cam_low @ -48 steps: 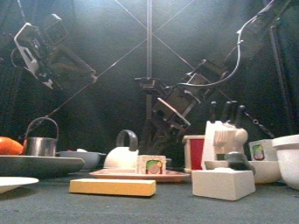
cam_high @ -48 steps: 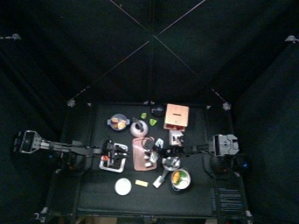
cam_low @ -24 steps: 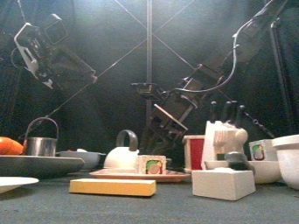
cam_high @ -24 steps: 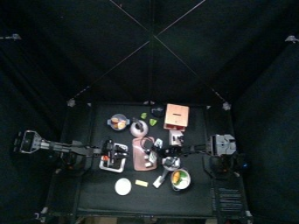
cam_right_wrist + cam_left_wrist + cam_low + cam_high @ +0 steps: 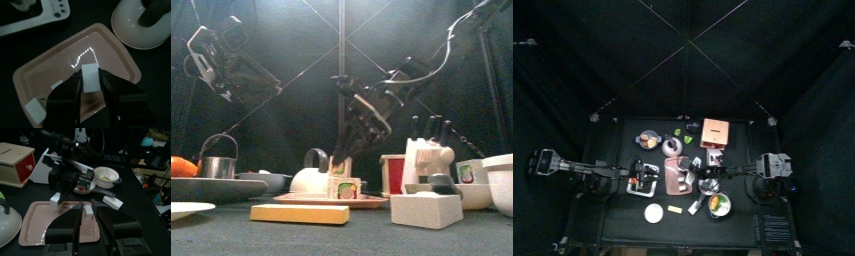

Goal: Grab white sushi piece from plate

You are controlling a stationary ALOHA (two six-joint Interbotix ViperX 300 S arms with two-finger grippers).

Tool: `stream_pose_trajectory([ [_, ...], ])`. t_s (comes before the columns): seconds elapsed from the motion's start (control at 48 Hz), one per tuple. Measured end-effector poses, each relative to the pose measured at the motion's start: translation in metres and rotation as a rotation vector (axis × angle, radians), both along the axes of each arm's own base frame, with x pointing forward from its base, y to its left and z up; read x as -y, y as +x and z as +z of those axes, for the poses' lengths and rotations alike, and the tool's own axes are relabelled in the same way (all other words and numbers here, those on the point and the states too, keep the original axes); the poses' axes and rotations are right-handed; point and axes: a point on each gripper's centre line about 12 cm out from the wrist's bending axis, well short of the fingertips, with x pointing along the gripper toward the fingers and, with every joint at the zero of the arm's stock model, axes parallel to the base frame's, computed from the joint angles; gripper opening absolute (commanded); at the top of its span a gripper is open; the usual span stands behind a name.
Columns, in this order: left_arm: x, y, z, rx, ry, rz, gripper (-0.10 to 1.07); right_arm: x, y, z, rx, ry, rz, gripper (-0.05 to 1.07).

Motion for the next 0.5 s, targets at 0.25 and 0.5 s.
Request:
stream_pose_trajectory([
  [0.25,0.0000,0.0000,0.0000,0.000,0.000,0.000,0.66,-0.0020,-0.0080,-0.0036,-0.018,-0.005,-0.005,0.58],
  [0.5,0.0000,0.0000,0.0002,0.002,0.000,0.000,0.66,-0.0019,-0.0082,-0.0037,-0.018,-0.003,-0.008,0.58],
])
